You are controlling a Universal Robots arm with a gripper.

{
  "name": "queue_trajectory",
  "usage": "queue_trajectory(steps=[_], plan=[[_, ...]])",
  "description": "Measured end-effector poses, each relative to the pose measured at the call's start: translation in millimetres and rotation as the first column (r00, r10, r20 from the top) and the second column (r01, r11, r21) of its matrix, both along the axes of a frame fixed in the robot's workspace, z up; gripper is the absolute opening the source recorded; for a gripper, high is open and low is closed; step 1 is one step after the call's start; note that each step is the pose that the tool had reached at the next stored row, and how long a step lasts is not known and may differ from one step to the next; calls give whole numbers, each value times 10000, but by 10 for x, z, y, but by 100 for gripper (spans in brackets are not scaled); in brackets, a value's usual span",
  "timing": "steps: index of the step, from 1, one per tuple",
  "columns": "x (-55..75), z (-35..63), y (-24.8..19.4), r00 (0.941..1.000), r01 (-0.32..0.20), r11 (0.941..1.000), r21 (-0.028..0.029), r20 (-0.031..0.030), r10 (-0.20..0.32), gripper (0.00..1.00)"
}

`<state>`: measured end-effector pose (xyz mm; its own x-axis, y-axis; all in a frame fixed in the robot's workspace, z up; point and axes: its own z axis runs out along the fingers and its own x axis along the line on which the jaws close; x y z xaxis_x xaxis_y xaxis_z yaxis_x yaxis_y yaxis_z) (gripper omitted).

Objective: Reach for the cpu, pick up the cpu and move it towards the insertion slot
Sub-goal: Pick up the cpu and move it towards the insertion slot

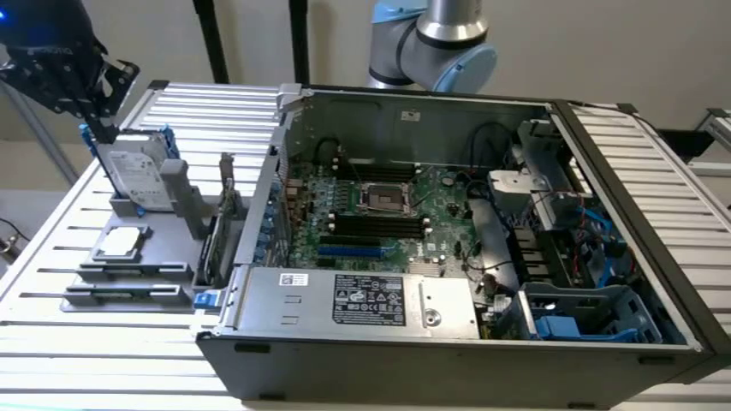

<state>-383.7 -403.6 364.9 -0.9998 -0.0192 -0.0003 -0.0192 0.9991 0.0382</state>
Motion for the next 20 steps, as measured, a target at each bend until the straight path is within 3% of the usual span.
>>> queue_trajectory(steps=[5, 14, 20], plan=[[-56, -25, 0, 10000, 1, 10000, -1, 0, -1, 11], [-413, -143, -32, 10000, 1, 10000, -1, 0, -1, 11], [-477, -188, -39, 10000, -5, 10000, 0, -2, 5, 11]])
